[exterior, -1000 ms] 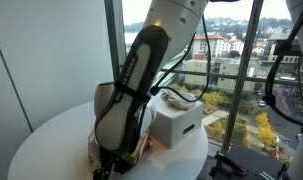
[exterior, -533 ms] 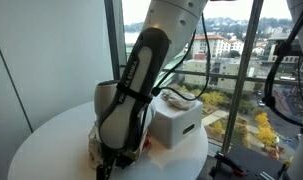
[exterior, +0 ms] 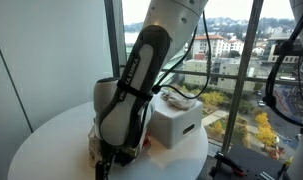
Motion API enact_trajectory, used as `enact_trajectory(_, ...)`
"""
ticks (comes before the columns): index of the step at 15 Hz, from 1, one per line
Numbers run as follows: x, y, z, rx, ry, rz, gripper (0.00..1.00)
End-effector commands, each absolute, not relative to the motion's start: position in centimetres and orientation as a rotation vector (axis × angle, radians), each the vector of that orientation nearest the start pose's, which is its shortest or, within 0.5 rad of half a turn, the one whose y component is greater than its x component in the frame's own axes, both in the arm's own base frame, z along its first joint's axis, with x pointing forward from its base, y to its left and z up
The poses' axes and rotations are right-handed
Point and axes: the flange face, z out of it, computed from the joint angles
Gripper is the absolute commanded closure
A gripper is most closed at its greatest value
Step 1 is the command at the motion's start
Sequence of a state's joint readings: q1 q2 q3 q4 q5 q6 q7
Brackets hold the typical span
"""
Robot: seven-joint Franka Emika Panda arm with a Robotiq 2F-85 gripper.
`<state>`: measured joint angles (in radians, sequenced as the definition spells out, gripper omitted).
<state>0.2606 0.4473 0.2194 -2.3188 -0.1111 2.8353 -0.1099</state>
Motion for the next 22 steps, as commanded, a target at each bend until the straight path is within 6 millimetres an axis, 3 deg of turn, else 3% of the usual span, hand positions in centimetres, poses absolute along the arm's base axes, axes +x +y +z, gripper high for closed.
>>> enact_trajectory(1, 46.5, 25.5, 17.6, -2.910, -1.007, -0.146, 0.00)
enact_trajectory(8, 48.2, 24.1, 16.5, -2.976, -0.988, -0.145, 0.00)
enact_trajectory(13, 48.1, 24.0, 15.3, -2.991, -0.966, -0.098, 0.00)
enact_trajectory(22, 49.5, 21.6, 12.9, -3.059, -0.884, -0.072, 0.00)
